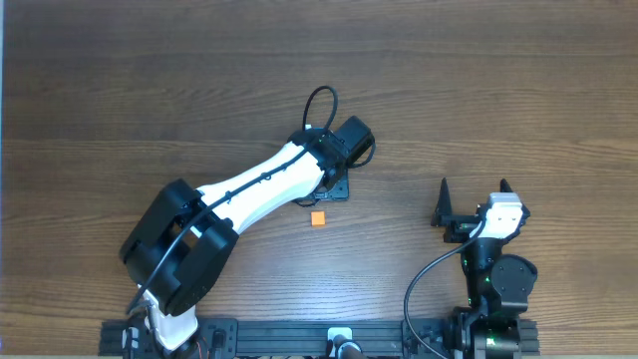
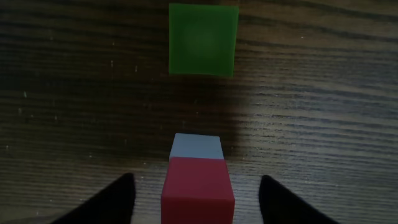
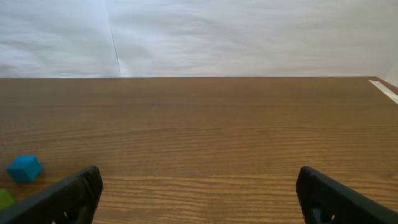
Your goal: Stack Cubes
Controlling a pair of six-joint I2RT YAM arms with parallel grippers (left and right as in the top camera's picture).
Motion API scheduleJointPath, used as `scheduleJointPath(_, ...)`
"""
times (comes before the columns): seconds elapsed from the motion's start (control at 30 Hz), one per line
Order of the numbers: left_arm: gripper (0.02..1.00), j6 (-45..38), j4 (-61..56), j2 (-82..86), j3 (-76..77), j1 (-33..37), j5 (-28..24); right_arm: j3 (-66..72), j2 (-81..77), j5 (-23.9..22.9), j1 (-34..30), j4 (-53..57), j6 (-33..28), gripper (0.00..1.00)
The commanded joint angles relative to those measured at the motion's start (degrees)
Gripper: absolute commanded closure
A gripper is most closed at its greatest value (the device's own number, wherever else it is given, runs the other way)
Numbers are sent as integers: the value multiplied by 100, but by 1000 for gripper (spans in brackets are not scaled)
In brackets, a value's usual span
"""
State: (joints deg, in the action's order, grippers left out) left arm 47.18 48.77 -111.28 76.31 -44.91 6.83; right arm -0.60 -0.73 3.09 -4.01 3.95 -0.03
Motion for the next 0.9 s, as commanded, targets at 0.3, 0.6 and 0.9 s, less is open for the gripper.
scheduleJointPath(0.3, 207, 24, 262, 258, 52, -140, -404, 31, 44, -13, 31, 20, -4, 9)
scheduleJointPath(0.6, 226, 739, 490, 275, -282, -522, -564, 31, 44, -13, 31, 22, -4, 7)
scheduleJointPath(0.9, 257, 798, 313, 275, -490, -483, -636, 31, 44, -13, 31, 22, -4, 9)
